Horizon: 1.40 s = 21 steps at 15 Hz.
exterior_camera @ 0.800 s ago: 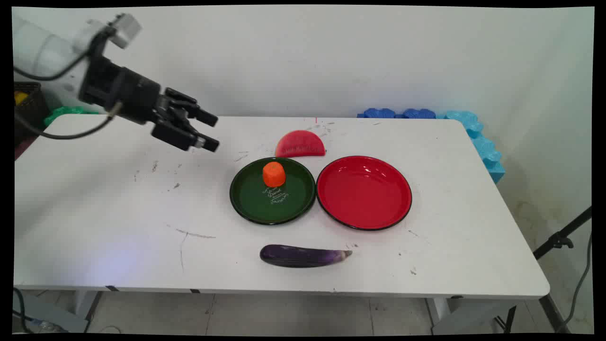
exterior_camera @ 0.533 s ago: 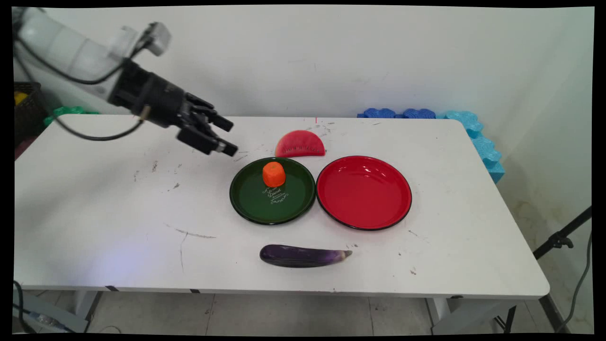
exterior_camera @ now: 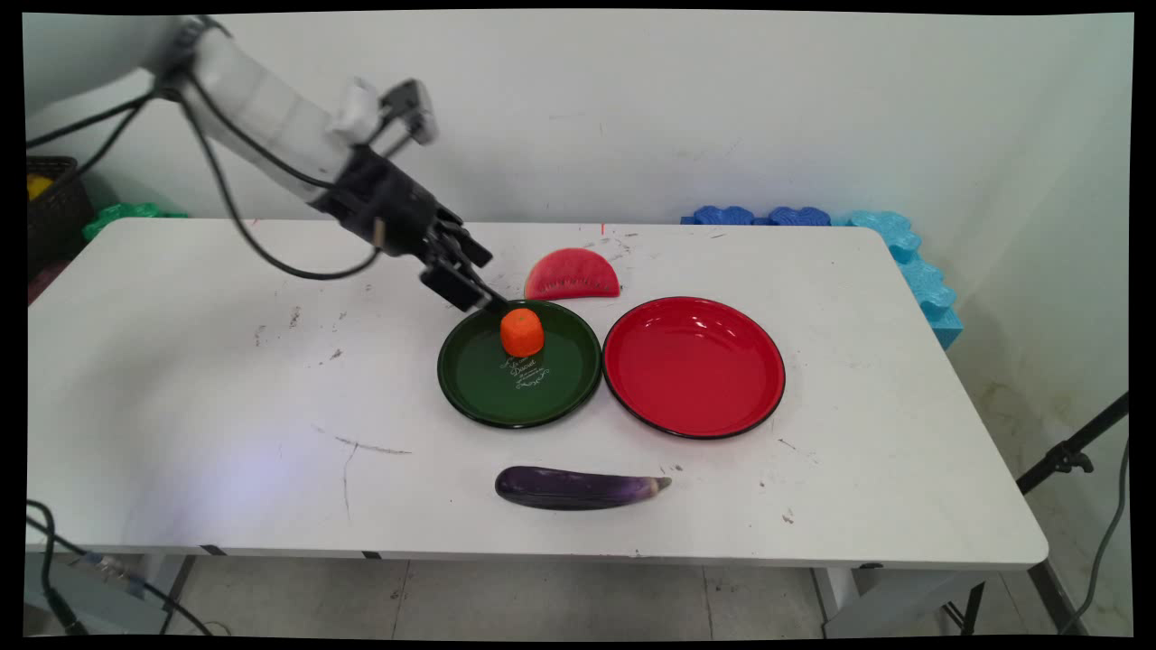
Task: Pick up the mandarin from the green plate
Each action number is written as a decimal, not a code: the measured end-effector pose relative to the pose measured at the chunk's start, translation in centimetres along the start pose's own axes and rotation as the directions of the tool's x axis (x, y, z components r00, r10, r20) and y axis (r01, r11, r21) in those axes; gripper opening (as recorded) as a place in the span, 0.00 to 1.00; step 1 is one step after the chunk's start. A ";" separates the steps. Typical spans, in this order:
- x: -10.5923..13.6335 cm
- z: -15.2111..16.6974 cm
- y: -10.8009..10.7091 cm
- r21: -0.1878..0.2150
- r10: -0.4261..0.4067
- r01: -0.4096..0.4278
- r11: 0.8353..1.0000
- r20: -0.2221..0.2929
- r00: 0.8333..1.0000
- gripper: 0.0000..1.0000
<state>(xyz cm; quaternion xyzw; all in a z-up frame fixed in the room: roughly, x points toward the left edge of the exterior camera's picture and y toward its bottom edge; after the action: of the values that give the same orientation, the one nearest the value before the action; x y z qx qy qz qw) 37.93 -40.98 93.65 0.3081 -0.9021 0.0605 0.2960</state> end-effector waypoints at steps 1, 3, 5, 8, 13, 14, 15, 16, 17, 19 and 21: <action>0.3 0.6 -0.1 0.004 0.004 -0.004 1.000 0.016 1.000 1.00; 0.9 2.4 -0.3 0.018 0.017 -0.018 1.000 0.066 0.998 1.00; 1.3 4.4 -0.7 0.030 0.029 -0.032 0.999 0.120 0.992 1.00; 1.5 6.7 -1.3 0.042 0.037 -0.045 0.998 0.179 0.983 1.00; 2.0 10.9 -2.1 0.052 0.046 -0.061 0.997 0.247 0.968 1.00; 2.2 11.7 -2.3 0.057 0.050 -0.067 0.996 0.256 0.965 1.00; 2.4 12.3 -2.5 0.061 0.055 -0.073 0.995 0.262 0.963 1.00; 2.5 12.9 -2.7 0.067 0.059 -0.080 0.995 0.271 0.961 1.00; 2.6 13.4 -2.9 0.073 0.065 -0.089 0.993 0.281 0.958 1.00; 2.8 14.0 -3.2 0.082 0.076 -0.105 0.991 0.299 0.951 1.00; 2.9 14.4 -3.3 0.089 0.087 -0.121 0.989 0.316 0.945 1.00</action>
<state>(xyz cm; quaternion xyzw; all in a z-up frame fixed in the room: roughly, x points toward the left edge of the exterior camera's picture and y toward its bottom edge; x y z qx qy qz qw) 30.89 -49.37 83.26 0.2811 -0.9479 0.0748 0.1297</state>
